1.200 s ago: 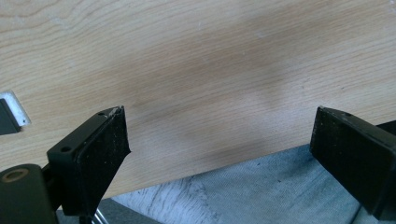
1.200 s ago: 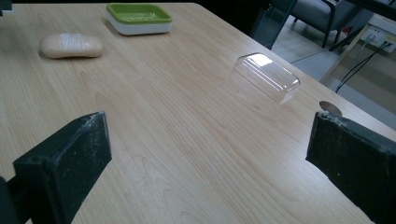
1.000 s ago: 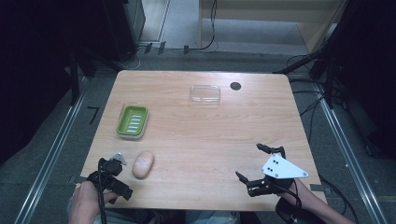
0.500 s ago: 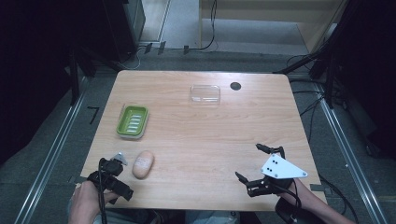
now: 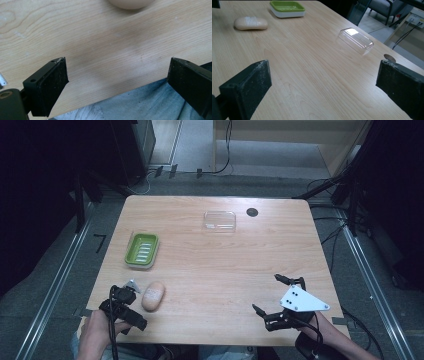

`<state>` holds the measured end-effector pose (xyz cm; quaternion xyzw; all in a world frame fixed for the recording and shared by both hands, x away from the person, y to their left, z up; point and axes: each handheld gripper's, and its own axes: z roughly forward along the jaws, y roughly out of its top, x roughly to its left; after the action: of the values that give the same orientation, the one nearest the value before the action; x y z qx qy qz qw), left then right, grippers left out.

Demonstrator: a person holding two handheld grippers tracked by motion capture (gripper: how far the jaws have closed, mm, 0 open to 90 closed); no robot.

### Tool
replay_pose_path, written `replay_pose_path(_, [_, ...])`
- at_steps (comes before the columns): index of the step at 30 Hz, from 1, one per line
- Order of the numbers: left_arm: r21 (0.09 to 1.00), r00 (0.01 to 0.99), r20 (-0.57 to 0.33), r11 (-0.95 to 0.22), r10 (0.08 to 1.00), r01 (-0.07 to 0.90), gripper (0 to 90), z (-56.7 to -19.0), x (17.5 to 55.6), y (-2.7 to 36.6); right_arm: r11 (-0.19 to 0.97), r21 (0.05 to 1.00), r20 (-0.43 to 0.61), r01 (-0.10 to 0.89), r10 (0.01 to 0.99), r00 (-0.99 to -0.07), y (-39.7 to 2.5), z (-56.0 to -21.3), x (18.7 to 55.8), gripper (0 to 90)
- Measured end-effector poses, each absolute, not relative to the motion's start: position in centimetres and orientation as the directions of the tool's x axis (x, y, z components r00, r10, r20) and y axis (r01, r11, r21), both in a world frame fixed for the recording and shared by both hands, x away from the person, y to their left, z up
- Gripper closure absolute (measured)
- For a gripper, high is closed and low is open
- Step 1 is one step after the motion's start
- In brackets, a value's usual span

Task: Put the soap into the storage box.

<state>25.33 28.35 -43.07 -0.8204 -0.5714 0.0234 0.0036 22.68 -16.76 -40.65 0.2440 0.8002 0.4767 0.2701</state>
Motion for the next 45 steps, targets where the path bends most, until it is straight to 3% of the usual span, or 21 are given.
replay_pose_path(45, [0.033,0.372,-0.071,-0.370,0.926,0.928,3.6,-43.1,30.6,25.4,0.425,0.895,-0.199,0.135,0.651,-0.732,-16.8,-40.7,22.7,0.0])
